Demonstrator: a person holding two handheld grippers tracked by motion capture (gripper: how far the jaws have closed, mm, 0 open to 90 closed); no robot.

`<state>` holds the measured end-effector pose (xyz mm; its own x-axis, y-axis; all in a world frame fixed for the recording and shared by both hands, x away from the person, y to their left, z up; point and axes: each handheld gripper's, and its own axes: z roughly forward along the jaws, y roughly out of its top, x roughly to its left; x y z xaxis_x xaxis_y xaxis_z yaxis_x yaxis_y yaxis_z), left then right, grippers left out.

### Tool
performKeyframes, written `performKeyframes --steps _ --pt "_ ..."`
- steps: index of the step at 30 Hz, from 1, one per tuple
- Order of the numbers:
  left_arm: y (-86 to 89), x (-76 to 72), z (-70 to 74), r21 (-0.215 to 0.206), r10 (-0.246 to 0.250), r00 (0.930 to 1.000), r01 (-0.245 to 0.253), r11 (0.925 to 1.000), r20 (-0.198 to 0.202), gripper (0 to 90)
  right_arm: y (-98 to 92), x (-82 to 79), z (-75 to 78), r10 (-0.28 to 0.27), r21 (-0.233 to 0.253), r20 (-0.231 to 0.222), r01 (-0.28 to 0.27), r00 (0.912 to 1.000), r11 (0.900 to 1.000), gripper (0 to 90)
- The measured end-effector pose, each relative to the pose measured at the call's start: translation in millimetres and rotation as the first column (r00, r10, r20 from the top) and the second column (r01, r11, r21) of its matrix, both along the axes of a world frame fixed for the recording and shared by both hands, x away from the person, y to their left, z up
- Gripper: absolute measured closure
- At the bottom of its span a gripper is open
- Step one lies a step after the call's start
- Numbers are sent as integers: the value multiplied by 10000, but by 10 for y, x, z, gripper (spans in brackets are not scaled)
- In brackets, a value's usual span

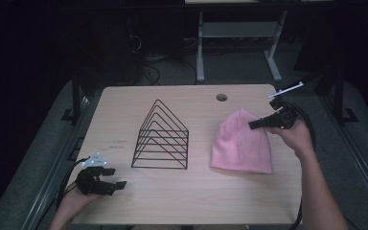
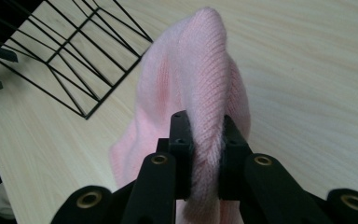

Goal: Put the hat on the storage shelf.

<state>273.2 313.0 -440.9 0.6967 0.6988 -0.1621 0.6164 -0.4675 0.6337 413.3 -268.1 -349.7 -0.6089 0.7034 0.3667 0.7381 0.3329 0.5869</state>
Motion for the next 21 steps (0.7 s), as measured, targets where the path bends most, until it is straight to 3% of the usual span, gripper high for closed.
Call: performKeyframes --steps 6,11,21 --pt "-29 6 71 44 -217 9996 218 9998 -159 250 -32 -98 227 96 23 444 -98 9990 9999 792" --pt "-56 -31 222 -242 -461 9986 455 9987 -242 250 -53 -160 410 124 -64 761 -119 9970 9999 793" --pt "-121 -24 545 -342 -1032 9946 1029 9941 -87 249 -41 -204 656 406 -101 1248 -397 9914 9992 793"
